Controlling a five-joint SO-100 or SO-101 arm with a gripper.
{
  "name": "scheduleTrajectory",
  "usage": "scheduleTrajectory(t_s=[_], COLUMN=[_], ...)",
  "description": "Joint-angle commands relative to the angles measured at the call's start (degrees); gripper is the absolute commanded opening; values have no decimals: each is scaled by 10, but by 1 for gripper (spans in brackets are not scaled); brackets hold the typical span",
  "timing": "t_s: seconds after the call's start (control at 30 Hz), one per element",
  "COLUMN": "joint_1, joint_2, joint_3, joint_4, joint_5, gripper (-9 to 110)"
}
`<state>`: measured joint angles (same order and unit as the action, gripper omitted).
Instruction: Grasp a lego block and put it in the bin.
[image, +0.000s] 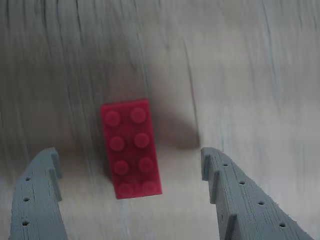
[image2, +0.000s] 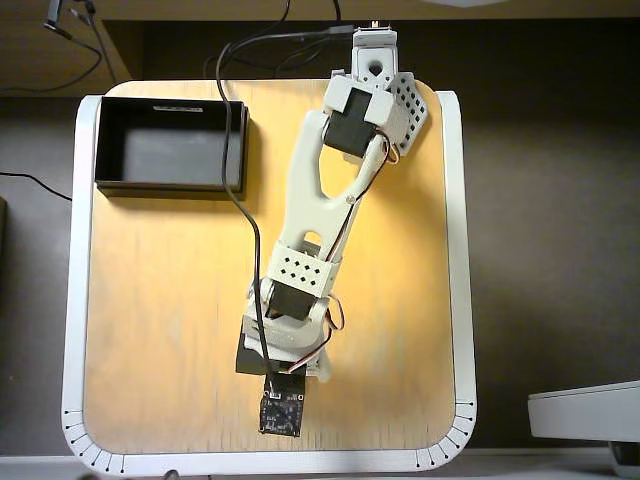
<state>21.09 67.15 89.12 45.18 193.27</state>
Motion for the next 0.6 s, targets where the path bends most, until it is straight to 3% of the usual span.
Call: scheduleTrajectory(t_s=[0.0,0.57], joint_1=[-14,-7], joint_2=[13,-4], joint_3=[-84,-84], joint_4=[-16,-54], joint_5=[-4,1], gripper=[27,15])
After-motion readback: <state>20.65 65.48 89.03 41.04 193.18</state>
